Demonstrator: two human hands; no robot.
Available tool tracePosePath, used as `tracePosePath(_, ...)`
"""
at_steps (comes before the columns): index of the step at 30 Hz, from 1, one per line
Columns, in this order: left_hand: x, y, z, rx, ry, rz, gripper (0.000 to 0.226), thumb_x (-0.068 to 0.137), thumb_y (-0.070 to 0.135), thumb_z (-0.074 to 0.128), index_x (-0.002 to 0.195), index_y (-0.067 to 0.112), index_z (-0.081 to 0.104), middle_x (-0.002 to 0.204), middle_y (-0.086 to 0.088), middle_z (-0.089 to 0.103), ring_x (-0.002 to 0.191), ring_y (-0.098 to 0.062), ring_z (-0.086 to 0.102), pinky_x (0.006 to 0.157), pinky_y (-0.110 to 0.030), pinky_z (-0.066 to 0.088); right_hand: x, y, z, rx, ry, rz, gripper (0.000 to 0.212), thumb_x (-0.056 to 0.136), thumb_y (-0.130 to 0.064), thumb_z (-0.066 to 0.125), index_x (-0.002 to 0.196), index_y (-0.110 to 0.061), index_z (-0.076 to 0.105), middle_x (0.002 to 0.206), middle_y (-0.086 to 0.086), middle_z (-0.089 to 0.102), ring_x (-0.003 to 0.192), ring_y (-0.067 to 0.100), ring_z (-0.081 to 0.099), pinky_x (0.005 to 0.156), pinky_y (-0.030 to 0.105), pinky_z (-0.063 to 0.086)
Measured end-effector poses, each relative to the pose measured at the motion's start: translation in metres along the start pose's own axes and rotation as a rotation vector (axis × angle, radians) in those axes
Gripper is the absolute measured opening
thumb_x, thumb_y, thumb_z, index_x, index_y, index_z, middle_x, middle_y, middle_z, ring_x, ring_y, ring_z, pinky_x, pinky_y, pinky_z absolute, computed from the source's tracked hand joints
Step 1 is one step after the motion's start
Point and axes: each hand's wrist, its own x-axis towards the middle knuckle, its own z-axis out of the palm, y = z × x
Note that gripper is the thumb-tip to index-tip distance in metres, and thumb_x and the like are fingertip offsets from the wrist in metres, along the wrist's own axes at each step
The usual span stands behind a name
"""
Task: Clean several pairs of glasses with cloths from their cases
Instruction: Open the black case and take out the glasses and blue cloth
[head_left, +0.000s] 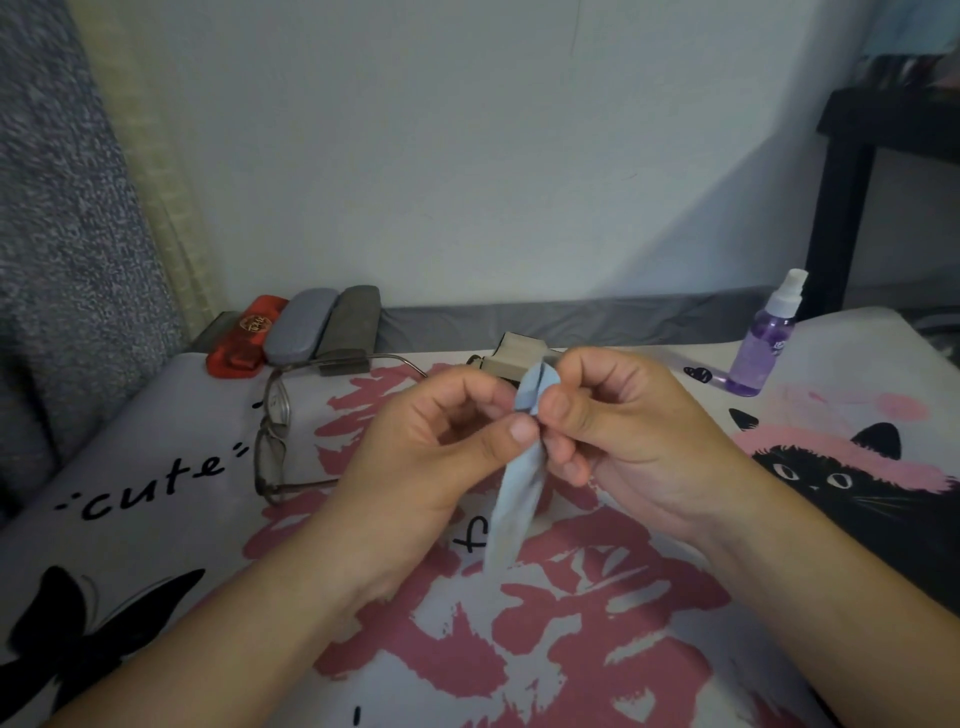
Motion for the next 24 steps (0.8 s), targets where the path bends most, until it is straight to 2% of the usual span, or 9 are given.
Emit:
tracePosePath(3,0.0,0.002,-0.001,-0.105,-0.022,-0.099,0.022,0.091,0.018,0.07,0.096,-0.002,0.063,0.1,-0.038,0.064,0.099,-0.054,0.063,0.101,-0.067,0.046,-0.001,0.0,-0.005,0.039,-0.059,0.05,0.02,0.072,-0.033,0.078,0.069,-0.015,0.069,0.055,0.001,0.058,0.049,0.015,0.05,0.05,0.02,0.044)
tracePosePath(6,-0.001,0.007,0.001,-0.163,0.032,-0.143,0.015,0.092,0.019,0.064,0.091,0.004,0.062,0.102,-0.031,0.066,0.094,-0.04,0.066,0.089,-0.053,0.051,-0.001,-0.003,-0.012,0.154,-0.098,0.051,0.022,0.075,-0.028,0.083,0.07,-0.014,0.067,0.065,0.008,0.057,0.059,0.021,0.051,0.058,0.026,0.046)
tracePosePath(10,0.006,0.009,-0.003,-0.086,0.277,-0.103,0.021,0.099,0.018,0.055,0.08,0.018,0.062,0.091,-0.007,0.069,0.082,-0.021,0.065,0.067,-0.038,0.054,0.003,-0.015,-0.022,0.269,0.182,0.058,0.021,0.076,-0.012,0.06,0.06,-0.019,0.047,0.07,0.007,0.042,0.069,0.025,0.042,0.061,0.034,0.033)
tracePosePath(13,0.015,0.01,-0.008,-0.076,0.337,-0.045,0.021,0.101,0.018,0.057,0.082,0.019,0.066,0.101,-0.016,0.071,0.094,-0.028,0.068,0.089,-0.051,0.056,0.004,-0.023,-0.026,0.366,0.287,0.004,0.019,0.077,-0.014,0.055,0.063,-0.017,0.044,0.065,0.001,0.044,0.063,0.018,0.049,0.062,0.028,0.044)
tracePosePath(15,0.019,0.01,-0.012,0.017,0.278,0.024,0.018,0.098,0.02,0.062,0.081,0.022,0.068,0.098,-0.019,0.07,0.094,-0.03,0.066,0.092,-0.056,0.054,0.004,-0.026,-0.034,0.41,0.208,-0.049,0.022,0.083,-0.016,0.052,0.061,-0.016,0.049,0.067,0.001,0.051,0.069,0.018,0.056,0.069,0.028,0.051)
tracePosePath(18,0.015,0.014,-0.026,0.355,0.088,0.108,0.022,0.096,0.013,0.062,0.077,0.021,0.068,0.077,0.0,0.067,0.075,-0.018,0.064,0.075,-0.029,0.053,0.0,-0.024,-0.059,0.281,-0.019,-0.026,0.035,0.083,-0.024,0.068,0.061,-0.013,0.044,0.062,0.014,0.033,0.064,0.032,0.035,0.074,0.039,0.042)
tracePosePath(19,0.011,0.016,-0.031,0.485,0.019,0.113,0.022,0.097,0.014,0.06,0.077,0.017,0.069,0.076,0.0,0.068,0.074,-0.019,0.065,0.073,-0.029,0.052,-0.003,-0.022,-0.068,0.202,-0.089,0.018,0.04,0.082,-0.031,0.075,0.063,-0.011,0.045,0.063,0.018,0.03,0.063,0.035,0.029,0.074,0.046,0.036)
tracePosePath(21,0.004,0.018,-0.041,0.691,-0.023,0.133,0.026,0.094,0.02,0.056,0.073,0.013,0.07,0.072,0.001,0.067,0.071,-0.015,0.065,0.07,-0.035,0.053,-0.009,-0.016,-0.079,0.037,-0.248,0.164,0.048,0.085,-0.051,0.074,0.077,-0.006,0.058,0.068,0.024,0.048,0.063,0.034,0.046,0.067,0.047,0.039)
tracePosePath(24,0.002,0.013,-0.053,0.852,0.158,0.209,0.038,0.097,0.019,0.055,0.059,0.014,0.059,0.057,-0.002,0.056,0.055,-0.021,0.054,0.054,-0.041,0.044,-0.012,-0.008,-0.078,-0.1,-0.357,0.379,0.065,0.087,-0.064,0.063,0.107,-0.002,0.063,0.09,0.024,0.067,0.069,0.033,0.069,0.064,0.036,0.056)
